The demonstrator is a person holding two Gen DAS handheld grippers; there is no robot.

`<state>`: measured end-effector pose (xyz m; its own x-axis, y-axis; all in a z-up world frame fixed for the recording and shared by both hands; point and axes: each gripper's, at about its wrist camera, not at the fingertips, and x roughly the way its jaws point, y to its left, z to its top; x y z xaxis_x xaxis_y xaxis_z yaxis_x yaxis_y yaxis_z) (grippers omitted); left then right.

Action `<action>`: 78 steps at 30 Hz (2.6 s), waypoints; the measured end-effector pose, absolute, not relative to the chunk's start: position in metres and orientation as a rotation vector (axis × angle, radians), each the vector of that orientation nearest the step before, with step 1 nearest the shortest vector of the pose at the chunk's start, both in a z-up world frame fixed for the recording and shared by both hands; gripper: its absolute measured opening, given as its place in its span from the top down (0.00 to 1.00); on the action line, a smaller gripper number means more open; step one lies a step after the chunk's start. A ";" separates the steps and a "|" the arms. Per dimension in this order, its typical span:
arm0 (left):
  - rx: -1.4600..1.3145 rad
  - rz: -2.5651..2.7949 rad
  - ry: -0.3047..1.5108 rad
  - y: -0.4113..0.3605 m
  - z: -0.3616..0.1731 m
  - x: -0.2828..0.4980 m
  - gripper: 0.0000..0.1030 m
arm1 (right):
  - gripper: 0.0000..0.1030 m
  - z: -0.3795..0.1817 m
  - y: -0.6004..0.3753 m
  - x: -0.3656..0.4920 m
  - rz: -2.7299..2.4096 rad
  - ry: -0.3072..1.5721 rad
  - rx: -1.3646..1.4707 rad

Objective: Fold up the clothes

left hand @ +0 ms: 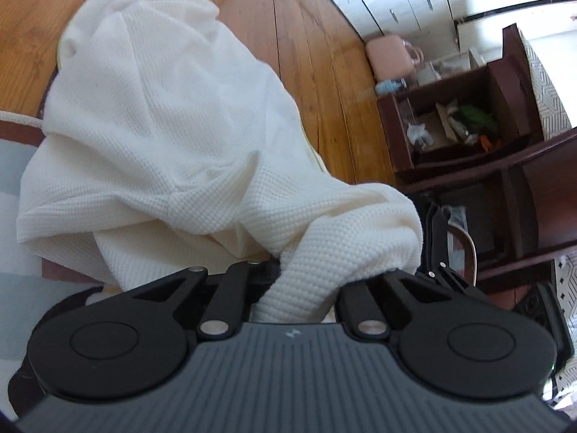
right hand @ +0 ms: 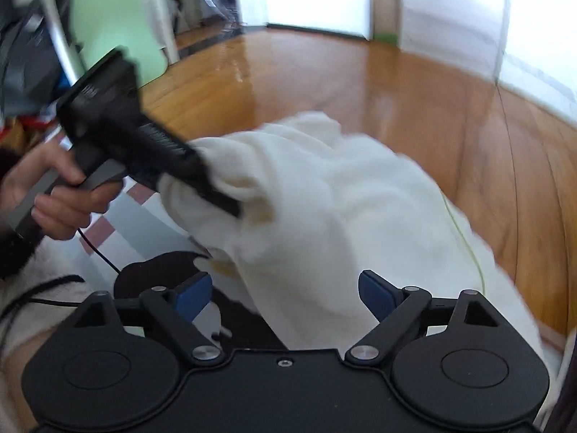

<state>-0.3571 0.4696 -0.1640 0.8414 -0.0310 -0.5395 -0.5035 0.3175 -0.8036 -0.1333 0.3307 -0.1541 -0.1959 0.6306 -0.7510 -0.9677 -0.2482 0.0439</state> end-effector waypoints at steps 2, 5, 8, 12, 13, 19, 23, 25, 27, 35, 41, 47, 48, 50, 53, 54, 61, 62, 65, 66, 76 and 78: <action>-1.201 0.299 0.496 0.468 -0.161 -0.353 0.94 | 0.10 -0.161 0.345 -0.149 1.674 0.558 -0.826; -1.152 0.251 0.463 0.465 -0.153 -0.346 0.94 | 0.19 -0.178 0.361 -0.163 1.635 0.444 -0.926; -1.023 0.324 0.422 0.459 -0.135 -0.347 0.93 | 0.92 -0.171 0.374 -0.148 1.568 0.416 -0.887; -0.787 0.517 0.335 0.448 -0.096 -0.364 0.74 | 0.94 -0.136 0.386 -0.108 1.352 0.341 -0.783; -0.749 0.536 0.309 0.446 -0.088 -0.368 0.58 | 0.97 -0.126 0.389 -0.096 1.281 0.297 -0.771; -0.628 0.643 0.425 0.448 -0.095 -0.357 0.47 | 0.97 -0.071 0.406 -0.006 0.887 0.259 -0.652; -0.603 0.602 0.601 0.452 -0.119 -0.329 0.46 | 0.56 -0.088 0.408 0.049 0.662 0.376 -0.756; -0.630 0.551 0.640 0.452 -0.129 -0.317 0.43 | 0.50 -0.111 0.402 0.071 0.616 0.515 -0.764; -0.624 0.498 0.685 0.446 -0.137 -0.305 0.37 | 0.50 -0.127 0.391 0.086 0.659 0.666 -0.679; -0.271 0.472 0.960 0.400 -0.178 -0.247 0.16 | 0.44 -0.158 0.343 0.071 1.073 0.959 -0.357; -0.347 0.656 0.932 0.443 -0.183 -0.253 0.89 | 0.40 -0.167 0.346 0.013 1.348 0.986 -0.454; -0.212 0.914 0.638 0.456 -0.111 -0.299 0.89 | 0.32 -0.181 0.357 -0.008 1.426 1.059 -0.471; -0.213 0.955 0.605 0.459 -0.105 -0.307 0.89 | 0.32 -0.185 0.359 -0.009 1.426 1.079 -0.471; -0.222 1.025 0.550 0.465 -0.099 -0.325 0.89 | 0.32 -0.191 0.362 -0.017 1.412 1.103 -0.492; -0.203 1.094 0.518 0.467 -0.098 -0.343 0.89 | 0.32 -0.200 0.365 -0.026 1.417 1.136 -0.511; -0.210 1.099 0.503 0.466 -0.097 -0.347 0.89 | 0.32 -0.204 0.367 -0.028 1.421 1.146 -0.510; -0.158 1.093 0.350 0.442 -0.073 -0.358 0.89 | 0.20 -0.234 0.392 -0.040 1.402 1.180 -0.497; -0.121 1.112 0.335 0.437 -0.068 -0.357 0.89 | 0.19 -0.239 0.397 -0.041 1.372 1.169 -0.508; 0.121 1.310 0.373 0.421 -0.057 -0.347 0.89 | 0.60 -0.250 0.410 -0.044 1.269 1.124 -0.579; 0.170 1.357 0.356 0.418 -0.054 -0.350 0.89 | 0.81 -0.245 0.411 -0.047 1.295 1.065 -0.599; -0.069 1.553 0.041 0.407 -0.012 -0.451 0.89 | 0.97 -0.121 0.318 -0.032 1.174 0.520 -0.450; -0.096 1.578 -0.012 0.409 -0.012 -0.463 0.89 | 0.97 -0.124 0.296 -0.031 1.073 0.480 -0.513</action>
